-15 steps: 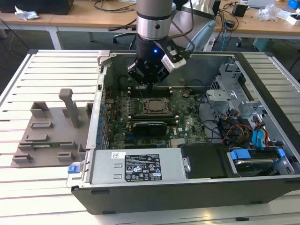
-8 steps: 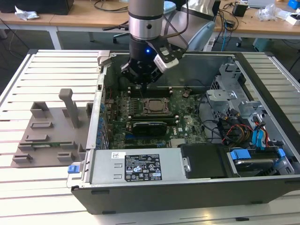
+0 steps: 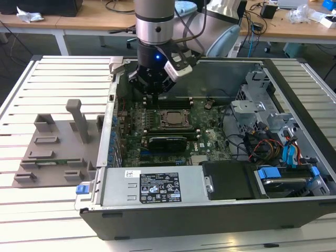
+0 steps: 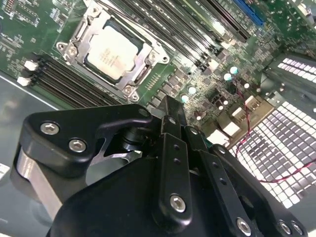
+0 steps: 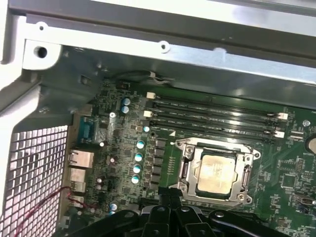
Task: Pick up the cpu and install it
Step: 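Install the first cpu locking lever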
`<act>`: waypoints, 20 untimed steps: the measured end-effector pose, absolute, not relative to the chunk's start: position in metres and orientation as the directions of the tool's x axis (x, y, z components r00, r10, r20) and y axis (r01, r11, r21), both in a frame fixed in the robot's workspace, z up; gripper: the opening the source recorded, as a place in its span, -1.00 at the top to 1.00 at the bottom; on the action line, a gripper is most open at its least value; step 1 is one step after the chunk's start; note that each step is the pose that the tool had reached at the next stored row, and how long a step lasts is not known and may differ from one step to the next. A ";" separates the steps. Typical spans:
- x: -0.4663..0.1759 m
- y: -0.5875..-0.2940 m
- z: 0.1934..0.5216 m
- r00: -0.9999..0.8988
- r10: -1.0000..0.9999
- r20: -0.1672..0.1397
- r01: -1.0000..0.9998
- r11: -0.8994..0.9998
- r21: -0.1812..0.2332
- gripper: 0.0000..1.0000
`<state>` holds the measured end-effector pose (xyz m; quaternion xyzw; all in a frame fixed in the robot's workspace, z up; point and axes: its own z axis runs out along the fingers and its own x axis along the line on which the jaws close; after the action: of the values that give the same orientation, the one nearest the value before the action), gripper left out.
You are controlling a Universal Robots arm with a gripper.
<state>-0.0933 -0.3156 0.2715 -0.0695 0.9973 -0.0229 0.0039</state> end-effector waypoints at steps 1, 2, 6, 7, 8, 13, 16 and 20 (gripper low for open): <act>-0.094 -0.316 0.272 -0.990 -0.139 -0.005 -0.138 0.989 -0.046 0.79; -0.095 -0.316 0.272 -0.990 -0.139 -0.005 -0.138 0.989 -0.046 0.79; -0.101 -0.316 0.272 -0.990 -0.139 -0.005 -0.138 0.989 -0.046 0.79; -0.104 -0.316 0.272 -0.990 -0.139 -0.005 -0.138 0.989 -0.046 0.79; -0.105 -0.316 0.272 -0.990 -0.139 -0.005 -0.138 0.989 -0.046 0.79; -0.113 -0.316 0.272 -0.990 -0.139 -0.005 -0.138 0.989 -0.046 0.79; -0.119 -0.316 0.272 -0.990 -0.139 -0.005 -0.138 0.989 -0.046 0.79; -0.127 -0.316 0.272 -0.990 -0.139 -0.005 -0.139 0.989 -0.047 0.79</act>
<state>-0.1272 -0.3156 0.2716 -0.0696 0.9973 -0.0231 0.0044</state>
